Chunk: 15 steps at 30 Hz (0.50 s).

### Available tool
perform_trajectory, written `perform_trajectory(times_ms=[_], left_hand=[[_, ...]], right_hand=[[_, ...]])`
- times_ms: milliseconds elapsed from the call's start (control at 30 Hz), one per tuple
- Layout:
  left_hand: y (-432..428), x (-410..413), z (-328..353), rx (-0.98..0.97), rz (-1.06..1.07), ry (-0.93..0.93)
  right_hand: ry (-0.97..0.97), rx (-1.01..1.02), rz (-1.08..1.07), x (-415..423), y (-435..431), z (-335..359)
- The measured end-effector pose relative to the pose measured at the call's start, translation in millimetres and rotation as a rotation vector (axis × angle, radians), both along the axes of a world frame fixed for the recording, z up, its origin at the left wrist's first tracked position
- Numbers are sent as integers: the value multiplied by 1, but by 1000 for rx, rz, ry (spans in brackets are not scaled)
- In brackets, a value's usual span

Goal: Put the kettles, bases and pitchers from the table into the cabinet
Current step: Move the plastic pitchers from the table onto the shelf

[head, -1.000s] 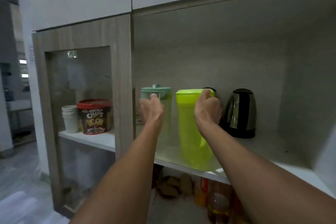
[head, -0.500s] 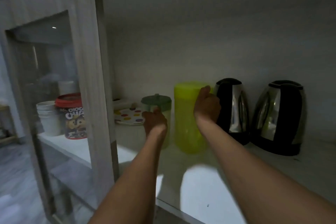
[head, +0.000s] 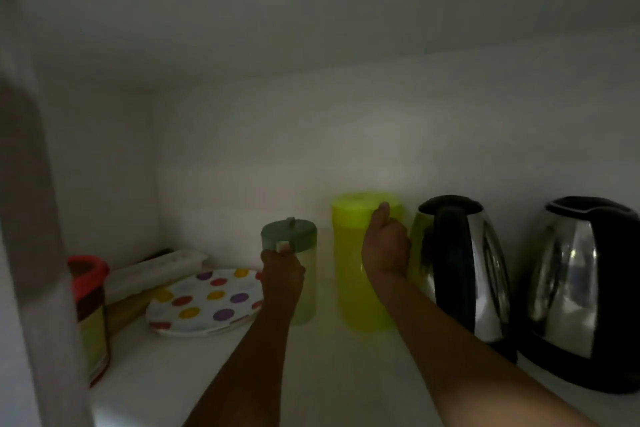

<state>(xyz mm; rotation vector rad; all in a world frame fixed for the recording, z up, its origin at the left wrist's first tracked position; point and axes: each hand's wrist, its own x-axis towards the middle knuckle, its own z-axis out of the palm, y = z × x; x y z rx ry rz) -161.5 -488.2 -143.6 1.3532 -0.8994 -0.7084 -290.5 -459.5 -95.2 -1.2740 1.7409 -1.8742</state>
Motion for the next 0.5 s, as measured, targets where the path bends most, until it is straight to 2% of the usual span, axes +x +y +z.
perform_trajectory(times_ms=[167,367,500], left_hand=[[-12,5,-3,-26,5,-169],[13,-14,8,95,54,-292],[31,-21,10,199,137,-331]], right_hand=[[-1,52,32,6,-8,2],[-50,196,88,2,4,5],[24,290,68,-9,28,2]])
